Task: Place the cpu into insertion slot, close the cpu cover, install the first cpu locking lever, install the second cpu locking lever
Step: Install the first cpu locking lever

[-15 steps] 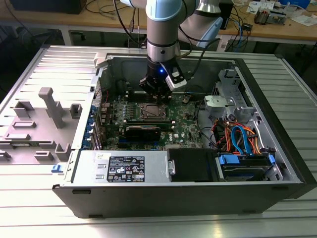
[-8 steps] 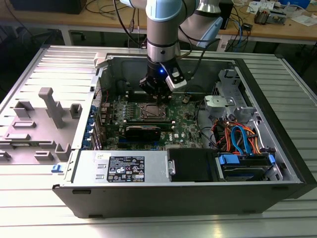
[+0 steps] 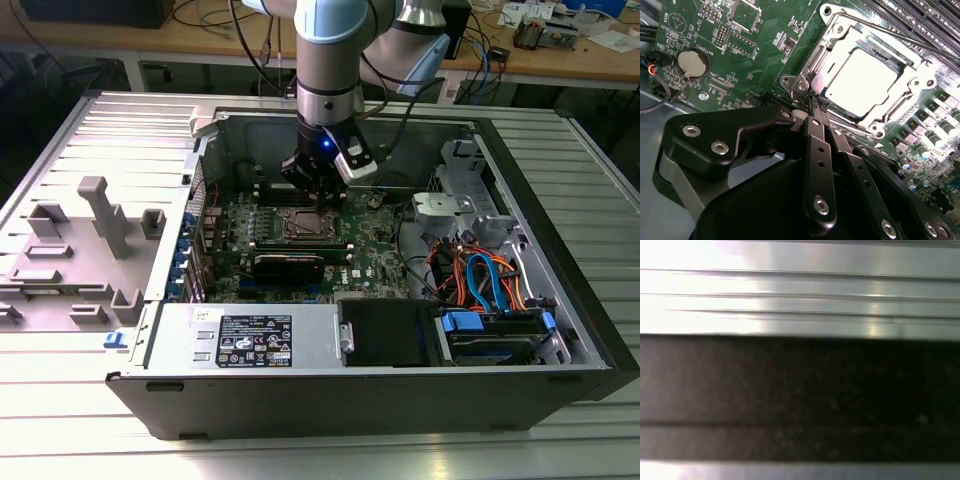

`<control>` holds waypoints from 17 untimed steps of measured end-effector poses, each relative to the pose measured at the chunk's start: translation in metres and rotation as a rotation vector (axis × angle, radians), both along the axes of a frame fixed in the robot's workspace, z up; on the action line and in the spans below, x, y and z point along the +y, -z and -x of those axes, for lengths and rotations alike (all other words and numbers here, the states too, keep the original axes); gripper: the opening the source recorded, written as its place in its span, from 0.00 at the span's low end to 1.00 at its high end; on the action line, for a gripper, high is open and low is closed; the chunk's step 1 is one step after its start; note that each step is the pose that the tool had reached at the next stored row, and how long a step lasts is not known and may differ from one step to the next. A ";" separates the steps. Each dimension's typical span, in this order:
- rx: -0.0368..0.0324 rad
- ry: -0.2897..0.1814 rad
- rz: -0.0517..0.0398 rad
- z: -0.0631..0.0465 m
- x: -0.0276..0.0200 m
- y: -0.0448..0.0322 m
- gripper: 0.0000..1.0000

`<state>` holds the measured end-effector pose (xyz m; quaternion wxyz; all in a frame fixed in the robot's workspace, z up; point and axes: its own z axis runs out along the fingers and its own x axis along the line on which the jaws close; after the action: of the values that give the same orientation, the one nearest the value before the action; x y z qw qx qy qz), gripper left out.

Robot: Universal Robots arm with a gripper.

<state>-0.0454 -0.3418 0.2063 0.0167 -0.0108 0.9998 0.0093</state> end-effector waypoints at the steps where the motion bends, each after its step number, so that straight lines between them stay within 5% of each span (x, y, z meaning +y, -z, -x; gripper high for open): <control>1: 0.0000 0.000 -0.0002 0.000 0.0001 -0.0003 0.11; 17: 0.0003 0.000 0.0167 -0.001 -0.0001 0.0011 0.11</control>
<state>-0.0445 -0.3418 0.2052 0.0165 -0.0110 0.9998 0.0009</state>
